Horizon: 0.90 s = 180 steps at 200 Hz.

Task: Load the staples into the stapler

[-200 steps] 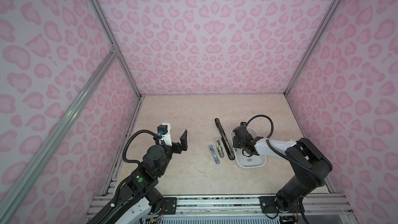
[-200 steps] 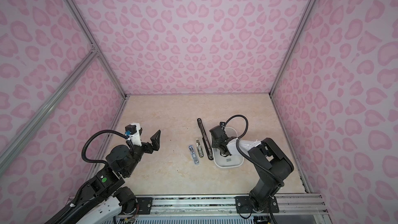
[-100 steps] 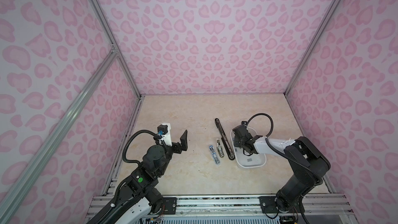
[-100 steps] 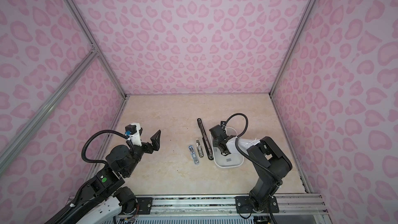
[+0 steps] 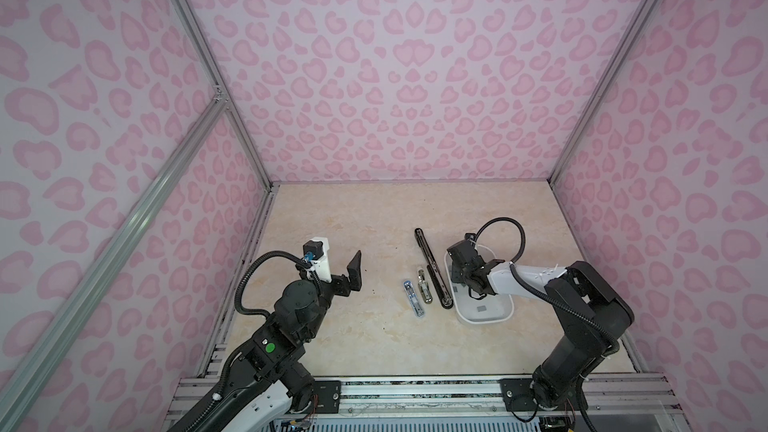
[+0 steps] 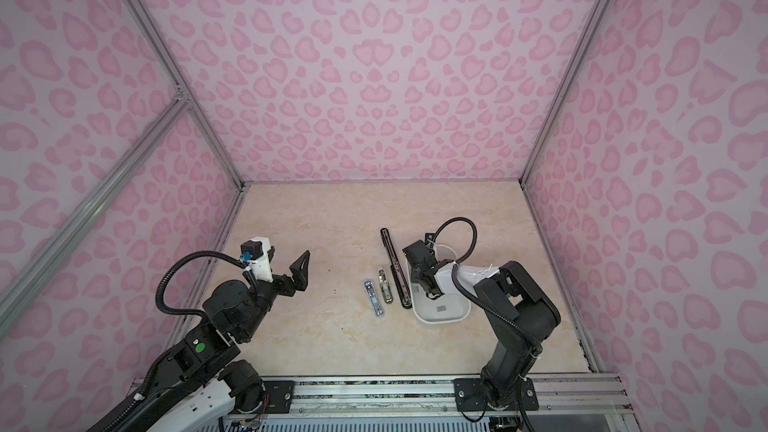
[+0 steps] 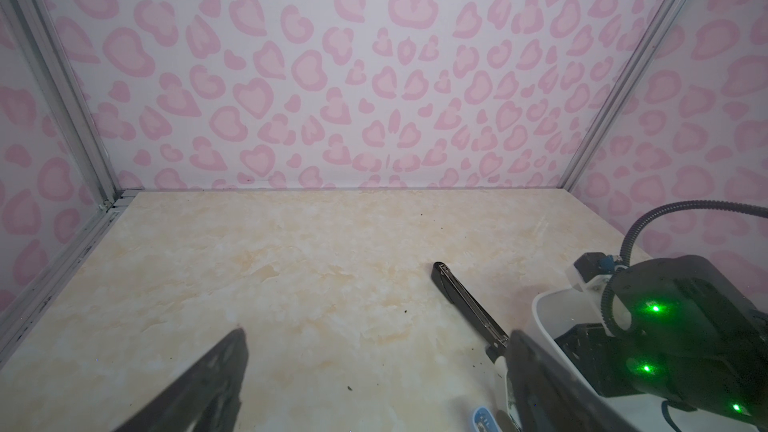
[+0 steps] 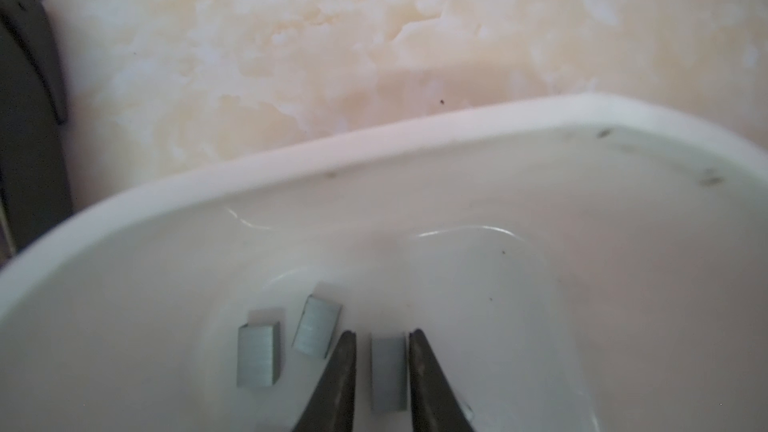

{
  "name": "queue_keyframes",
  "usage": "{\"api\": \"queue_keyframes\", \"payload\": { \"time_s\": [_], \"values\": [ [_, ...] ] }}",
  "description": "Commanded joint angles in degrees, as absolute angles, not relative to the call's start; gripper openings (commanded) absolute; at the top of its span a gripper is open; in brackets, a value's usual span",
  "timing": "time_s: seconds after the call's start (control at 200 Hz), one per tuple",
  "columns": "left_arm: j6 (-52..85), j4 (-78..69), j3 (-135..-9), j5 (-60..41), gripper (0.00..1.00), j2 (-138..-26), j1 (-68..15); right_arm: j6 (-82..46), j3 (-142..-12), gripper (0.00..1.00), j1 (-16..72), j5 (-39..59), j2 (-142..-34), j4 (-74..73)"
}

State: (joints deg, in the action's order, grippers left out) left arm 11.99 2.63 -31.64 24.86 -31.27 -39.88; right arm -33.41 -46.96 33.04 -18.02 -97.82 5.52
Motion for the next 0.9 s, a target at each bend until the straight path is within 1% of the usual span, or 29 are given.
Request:
{"api": "queue_keyframes", "payload": {
  "time_s": [0.0,0.37,0.59,0.895],
  "values": [
    [11.69,1.00,-31.50,24.60,0.97,-31.16,-39.90,-33.24,-46.91,0.24,32.96,-18.28,-98.50,6.19],
    [11.67,1.01,-31.45,24.52,0.97,-30.94,-39.85,-33.44,-45.53,0.24,31.93,-15.84,-98.93,4.05],
    [11.75,1.01,-31.40,24.51,0.97,-30.88,-39.88,-33.75,-45.14,0.18,31.82,-15.47,-98.90,3.50],
    [11.93,0.92,-31.39,24.27,0.97,-31.04,-39.87,-33.46,-44.69,0.16,31.75,-16.27,-97.25,3.29]
  ]
}}
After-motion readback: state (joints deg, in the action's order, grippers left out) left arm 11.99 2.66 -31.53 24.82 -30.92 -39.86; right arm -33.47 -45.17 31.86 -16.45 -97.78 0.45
